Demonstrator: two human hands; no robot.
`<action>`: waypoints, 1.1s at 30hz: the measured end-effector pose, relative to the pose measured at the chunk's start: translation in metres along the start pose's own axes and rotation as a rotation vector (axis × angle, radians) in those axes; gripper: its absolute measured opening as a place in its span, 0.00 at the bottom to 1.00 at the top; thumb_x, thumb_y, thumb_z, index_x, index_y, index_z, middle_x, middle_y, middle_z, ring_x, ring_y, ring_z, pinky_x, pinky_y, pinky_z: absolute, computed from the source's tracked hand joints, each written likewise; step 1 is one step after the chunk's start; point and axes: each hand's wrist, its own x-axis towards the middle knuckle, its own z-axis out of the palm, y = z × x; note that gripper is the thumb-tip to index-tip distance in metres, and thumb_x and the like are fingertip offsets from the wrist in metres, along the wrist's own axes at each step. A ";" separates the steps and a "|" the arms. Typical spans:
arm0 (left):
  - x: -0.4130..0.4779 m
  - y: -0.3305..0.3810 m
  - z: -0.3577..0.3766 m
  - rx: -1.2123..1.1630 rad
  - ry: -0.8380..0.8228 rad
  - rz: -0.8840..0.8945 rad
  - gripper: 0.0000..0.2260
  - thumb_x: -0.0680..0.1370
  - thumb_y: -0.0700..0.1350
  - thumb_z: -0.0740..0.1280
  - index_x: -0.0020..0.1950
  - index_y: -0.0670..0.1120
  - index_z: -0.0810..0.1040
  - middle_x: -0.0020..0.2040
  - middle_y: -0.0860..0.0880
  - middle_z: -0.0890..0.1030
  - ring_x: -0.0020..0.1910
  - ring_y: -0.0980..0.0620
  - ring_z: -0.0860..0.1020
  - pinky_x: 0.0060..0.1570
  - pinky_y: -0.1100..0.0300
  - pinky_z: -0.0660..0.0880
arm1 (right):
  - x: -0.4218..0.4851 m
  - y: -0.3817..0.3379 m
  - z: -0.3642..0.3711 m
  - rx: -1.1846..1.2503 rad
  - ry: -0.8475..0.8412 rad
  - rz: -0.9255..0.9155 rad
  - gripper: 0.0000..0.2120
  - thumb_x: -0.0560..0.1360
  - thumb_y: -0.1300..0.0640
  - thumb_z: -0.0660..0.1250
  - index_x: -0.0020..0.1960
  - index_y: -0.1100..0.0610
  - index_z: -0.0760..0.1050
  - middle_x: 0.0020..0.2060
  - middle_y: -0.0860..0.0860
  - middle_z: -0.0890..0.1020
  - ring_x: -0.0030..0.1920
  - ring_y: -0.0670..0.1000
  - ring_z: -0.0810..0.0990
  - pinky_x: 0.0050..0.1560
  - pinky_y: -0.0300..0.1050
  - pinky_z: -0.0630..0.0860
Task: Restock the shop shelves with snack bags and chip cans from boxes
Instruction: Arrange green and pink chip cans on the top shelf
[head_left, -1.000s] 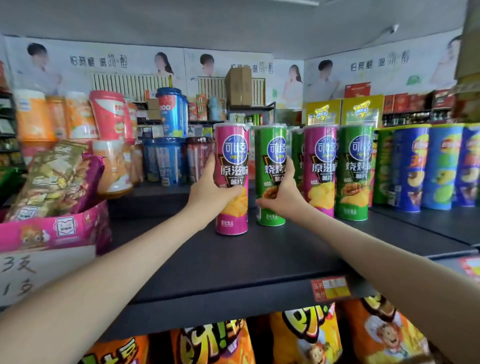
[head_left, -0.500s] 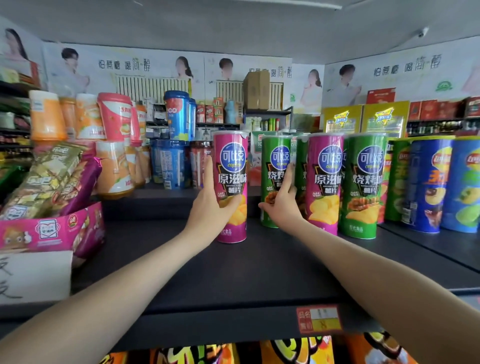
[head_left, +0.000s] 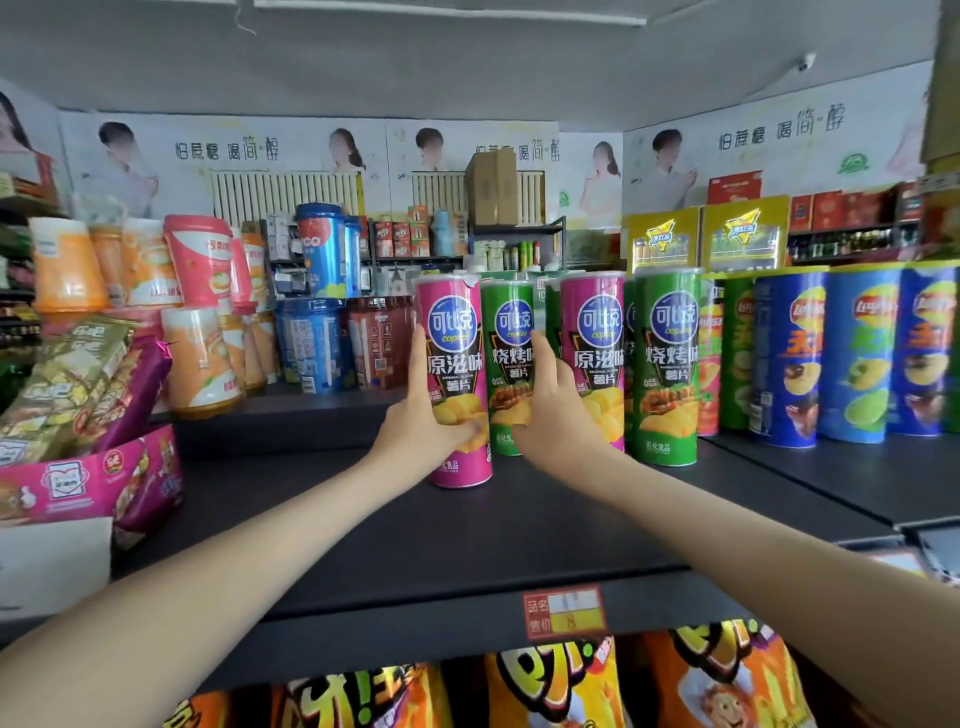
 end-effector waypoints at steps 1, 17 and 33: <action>0.001 0.004 0.005 -0.015 -0.023 0.005 0.52 0.74 0.46 0.75 0.75 0.65 0.34 0.70 0.51 0.72 0.58 0.52 0.75 0.55 0.59 0.71 | -0.005 0.000 -0.007 0.009 0.002 -0.018 0.44 0.73 0.69 0.64 0.78 0.52 0.41 0.73 0.56 0.58 0.67 0.58 0.69 0.55 0.41 0.68; 0.009 0.024 0.052 -0.036 -0.050 0.029 0.49 0.76 0.44 0.72 0.76 0.62 0.33 0.68 0.49 0.73 0.55 0.54 0.74 0.52 0.60 0.70 | -0.020 0.074 -0.041 -0.134 0.352 0.065 0.37 0.67 0.67 0.72 0.72 0.66 0.59 0.63 0.63 0.68 0.62 0.61 0.65 0.57 0.37 0.54; -0.017 0.044 0.058 -0.014 -0.015 -0.064 0.48 0.75 0.45 0.71 0.76 0.66 0.37 0.67 0.42 0.69 0.58 0.46 0.74 0.56 0.54 0.76 | -0.031 0.058 -0.047 -0.073 0.173 0.138 0.37 0.69 0.69 0.70 0.73 0.64 0.56 0.65 0.63 0.68 0.64 0.63 0.67 0.62 0.48 0.63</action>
